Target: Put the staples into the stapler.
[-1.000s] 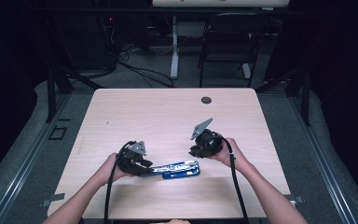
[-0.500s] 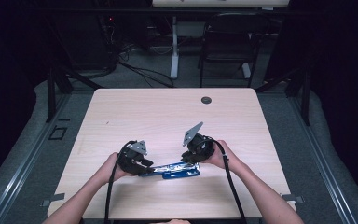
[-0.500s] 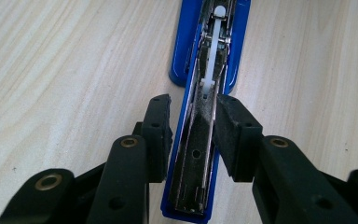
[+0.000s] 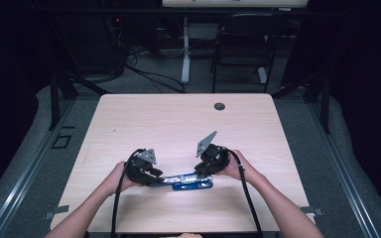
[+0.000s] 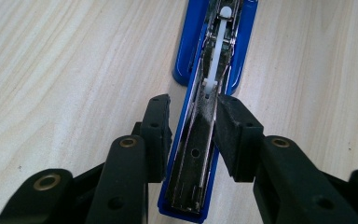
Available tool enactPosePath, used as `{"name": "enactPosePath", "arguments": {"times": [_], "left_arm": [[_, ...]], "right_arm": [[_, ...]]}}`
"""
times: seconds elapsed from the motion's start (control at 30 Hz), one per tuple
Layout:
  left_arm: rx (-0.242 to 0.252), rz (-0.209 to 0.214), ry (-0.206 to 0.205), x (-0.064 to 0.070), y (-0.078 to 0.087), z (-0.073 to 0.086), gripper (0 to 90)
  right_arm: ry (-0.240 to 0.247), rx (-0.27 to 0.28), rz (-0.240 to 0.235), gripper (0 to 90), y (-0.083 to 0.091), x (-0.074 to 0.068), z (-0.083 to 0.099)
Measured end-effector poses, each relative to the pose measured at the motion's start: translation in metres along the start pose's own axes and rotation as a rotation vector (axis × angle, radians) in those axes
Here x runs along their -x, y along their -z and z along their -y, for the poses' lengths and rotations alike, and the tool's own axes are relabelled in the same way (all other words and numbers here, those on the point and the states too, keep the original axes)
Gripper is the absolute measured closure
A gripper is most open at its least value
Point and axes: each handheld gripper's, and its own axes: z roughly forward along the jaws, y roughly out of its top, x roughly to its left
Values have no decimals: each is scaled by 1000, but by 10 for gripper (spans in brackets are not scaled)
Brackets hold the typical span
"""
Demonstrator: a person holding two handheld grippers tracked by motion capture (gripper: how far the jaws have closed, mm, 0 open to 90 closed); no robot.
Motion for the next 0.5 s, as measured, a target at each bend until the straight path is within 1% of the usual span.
{"name": "enactPosePath", "arguments": {"times": [0.1,0.17,0.2,0.23,0.27,0.3,0.5], "left_arm": [[-1,0,0,0,0,0,656],[1,-1,2,0,0,0,656],[1,-1,2,0,0,0,656],[0,-1,2,0,0,0,656],[1,-1,3,0,0,0,656],[0,-2,2,0,0,0,656],[-1,-1,2,0,0,0,656]], "right_arm": [[3,-1,4,782,1,0,0],[16,-15,4,782,2,1,1],[4,-1,2,782,2,1,2],[12,-10,1,782,3,2,2],[10,-6,-1,783,4,2,2],[2,11,-1,782,4,1,3],[10,19,-6,782,5,1,3]]}}
